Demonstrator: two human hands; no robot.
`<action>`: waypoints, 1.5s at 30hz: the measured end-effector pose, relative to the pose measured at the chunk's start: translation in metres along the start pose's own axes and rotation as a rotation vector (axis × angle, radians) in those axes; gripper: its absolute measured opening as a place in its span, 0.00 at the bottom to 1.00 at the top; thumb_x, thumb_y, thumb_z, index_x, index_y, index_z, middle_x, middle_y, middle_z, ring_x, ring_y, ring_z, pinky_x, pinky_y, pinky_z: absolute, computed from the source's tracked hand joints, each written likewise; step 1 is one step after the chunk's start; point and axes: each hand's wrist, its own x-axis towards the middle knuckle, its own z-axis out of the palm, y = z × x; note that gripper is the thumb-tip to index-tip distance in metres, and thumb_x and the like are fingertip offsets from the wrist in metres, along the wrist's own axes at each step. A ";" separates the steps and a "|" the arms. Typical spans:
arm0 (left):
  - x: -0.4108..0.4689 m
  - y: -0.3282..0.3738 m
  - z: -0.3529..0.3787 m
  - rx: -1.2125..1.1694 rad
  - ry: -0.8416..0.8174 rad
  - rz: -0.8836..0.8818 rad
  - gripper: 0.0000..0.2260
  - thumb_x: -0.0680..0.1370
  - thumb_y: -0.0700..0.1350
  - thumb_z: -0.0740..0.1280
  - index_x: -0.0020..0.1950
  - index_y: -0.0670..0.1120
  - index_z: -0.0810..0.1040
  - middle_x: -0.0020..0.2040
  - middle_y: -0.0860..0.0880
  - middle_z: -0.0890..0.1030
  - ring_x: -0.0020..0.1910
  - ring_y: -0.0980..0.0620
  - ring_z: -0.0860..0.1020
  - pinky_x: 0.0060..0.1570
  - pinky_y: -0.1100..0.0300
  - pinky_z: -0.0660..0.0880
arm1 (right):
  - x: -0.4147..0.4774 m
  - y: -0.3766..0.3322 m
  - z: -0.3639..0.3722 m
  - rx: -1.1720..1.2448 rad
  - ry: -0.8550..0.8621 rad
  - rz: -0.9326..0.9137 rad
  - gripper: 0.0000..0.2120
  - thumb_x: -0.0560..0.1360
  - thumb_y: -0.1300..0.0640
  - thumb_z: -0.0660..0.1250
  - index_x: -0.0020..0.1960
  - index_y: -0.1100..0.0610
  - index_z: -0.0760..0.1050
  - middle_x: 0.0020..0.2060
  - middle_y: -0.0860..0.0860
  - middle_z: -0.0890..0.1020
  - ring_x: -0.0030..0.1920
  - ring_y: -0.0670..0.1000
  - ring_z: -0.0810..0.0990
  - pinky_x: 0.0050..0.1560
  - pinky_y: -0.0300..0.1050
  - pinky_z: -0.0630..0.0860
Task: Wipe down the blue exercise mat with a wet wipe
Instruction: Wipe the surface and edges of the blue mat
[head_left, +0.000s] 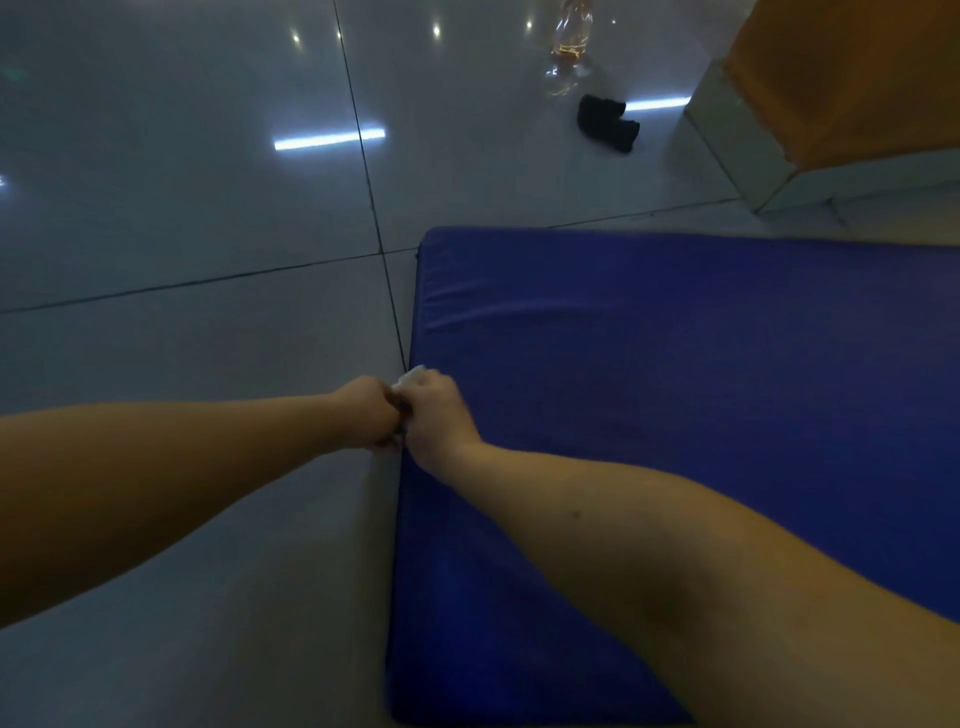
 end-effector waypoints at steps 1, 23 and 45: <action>0.000 -0.003 0.000 -0.009 -0.008 -0.014 0.04 0.82 0.37 0.63 0.52 0.40 0.78 0.48 0.41 0.83 0.44 0.46 0.84 0.35 0.62 0.80 | -0.001 -0.001 0.003 0.006 -0.046 -0.055 0.06 0.75 0.65 0.67 0.49 0.56 0.79 0.52 0.54 0.75 0.52 0.54 0.71 0.50 0.47 0.71; 0.001 0.009 0.014 0.124 -0.014 -0.081 0.06 0.80 0.37 0.64 0.56 0.38 0.76 0.48 0.40 0.82 0.40 0.44 0.83 0.32 0.56 0.82 | -0.051 0.038 -0.035 -0.104 0.181 0.337 0.18 0.76 0.68 0.61 0.65 0.60 0.72 0.63 0.56 0.73 0.61 0.57 0.71 0.66 0.51 0.67; 0.001 0.009 0.017 0.118 -0.028 -0.067 0.04 0.79 0.37 0.67 0.53 0.39 0.74 0.46 0.39 0.79 0.37 0.45 0.79 0.25 0.60 0.78 | -0.101 0.112 -0.080 -0.021 0.412 0.715 0.14 0.73 0.72 0.60 0.50 0.55 0.74 0.53 0.50 0.74 0.55 0.54 0.70 0.52 0.41 0.67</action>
